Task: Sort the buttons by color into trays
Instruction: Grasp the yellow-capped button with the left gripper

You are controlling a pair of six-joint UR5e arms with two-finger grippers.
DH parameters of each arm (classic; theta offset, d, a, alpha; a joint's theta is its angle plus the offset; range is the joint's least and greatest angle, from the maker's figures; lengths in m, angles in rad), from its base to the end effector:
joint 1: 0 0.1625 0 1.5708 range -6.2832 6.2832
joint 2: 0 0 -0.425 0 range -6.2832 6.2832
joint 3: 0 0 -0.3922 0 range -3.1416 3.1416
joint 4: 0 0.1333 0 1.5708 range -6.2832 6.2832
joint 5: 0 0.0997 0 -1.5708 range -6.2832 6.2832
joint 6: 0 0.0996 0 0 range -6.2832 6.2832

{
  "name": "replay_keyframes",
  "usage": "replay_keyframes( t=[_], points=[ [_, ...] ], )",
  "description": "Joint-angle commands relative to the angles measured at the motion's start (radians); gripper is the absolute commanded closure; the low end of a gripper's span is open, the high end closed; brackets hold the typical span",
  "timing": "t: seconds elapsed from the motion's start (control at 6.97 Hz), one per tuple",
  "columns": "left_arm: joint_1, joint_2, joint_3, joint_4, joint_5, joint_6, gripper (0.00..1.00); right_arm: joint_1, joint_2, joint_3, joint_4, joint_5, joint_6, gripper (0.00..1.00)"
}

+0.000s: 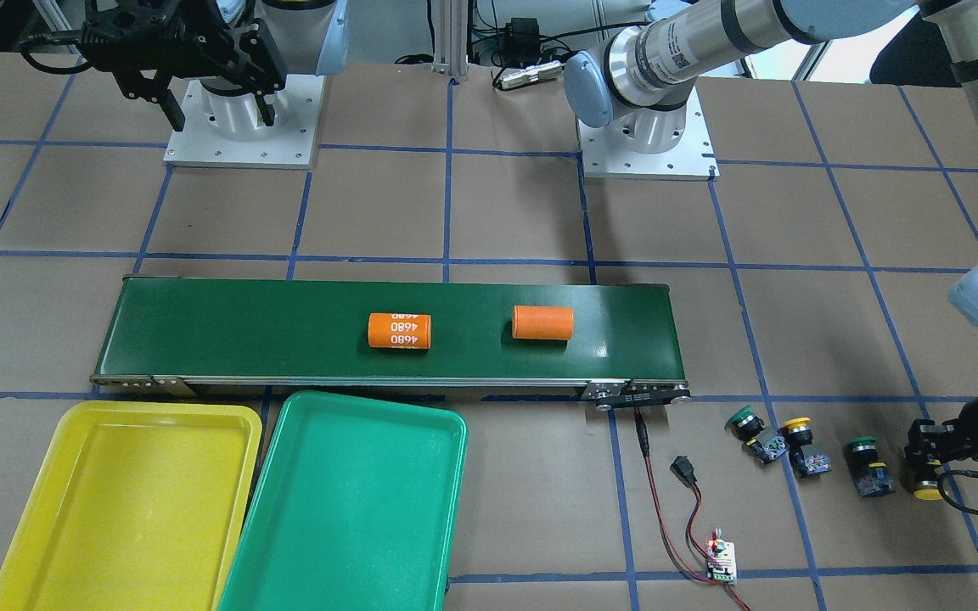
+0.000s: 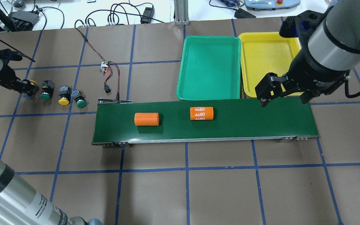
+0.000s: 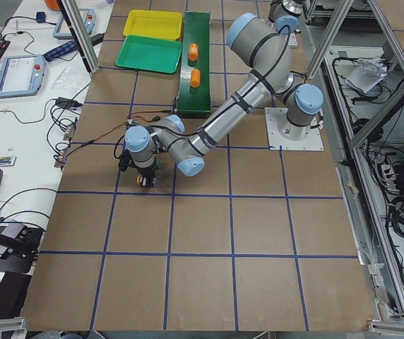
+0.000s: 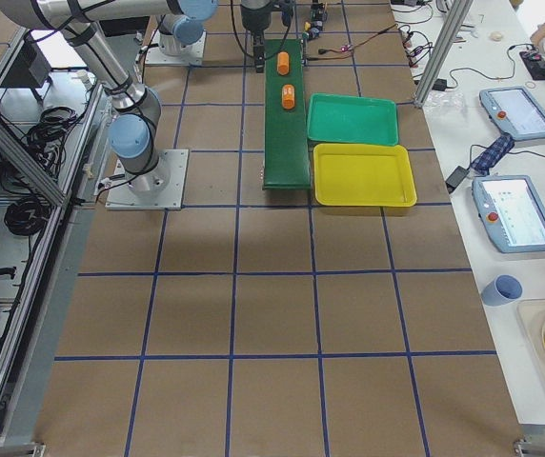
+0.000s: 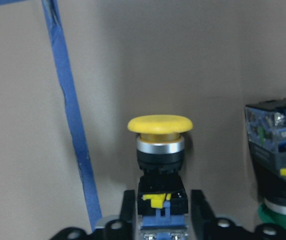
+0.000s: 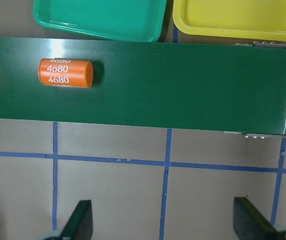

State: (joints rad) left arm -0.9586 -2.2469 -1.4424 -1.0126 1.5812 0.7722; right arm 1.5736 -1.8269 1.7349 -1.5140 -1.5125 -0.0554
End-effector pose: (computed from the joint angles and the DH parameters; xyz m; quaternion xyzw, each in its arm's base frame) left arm 0.2949 -0.6501 0.1912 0.0799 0.9968 -0.0007 0.0074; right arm 0.1402 -0.3856 0.5138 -0.0296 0.9990 -0.0184 0.0287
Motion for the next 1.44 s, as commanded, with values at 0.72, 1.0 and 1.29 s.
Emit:
replay_keyframes(
  t=[0.72,1.0,1.29],
  points=[
    [-0.216,0.341,-0.073,-0.379,-0.145,-0.248,1.00,0.000,0.000,0.002,0.000,0.002,-0.001,0.00],
    [-0.331,0.435,-0.232,-0.333,-0.142,-0.318,1.00,0.000,0.000,0.002,0.000,0.000,-0.001,0.00],
    [-0.435,0.486,-0.408,-0.174,-0.138,-0.418,1.00,0.000,0.000,0.002,0.000,0.000,-0.001,0.00]
  ],
)
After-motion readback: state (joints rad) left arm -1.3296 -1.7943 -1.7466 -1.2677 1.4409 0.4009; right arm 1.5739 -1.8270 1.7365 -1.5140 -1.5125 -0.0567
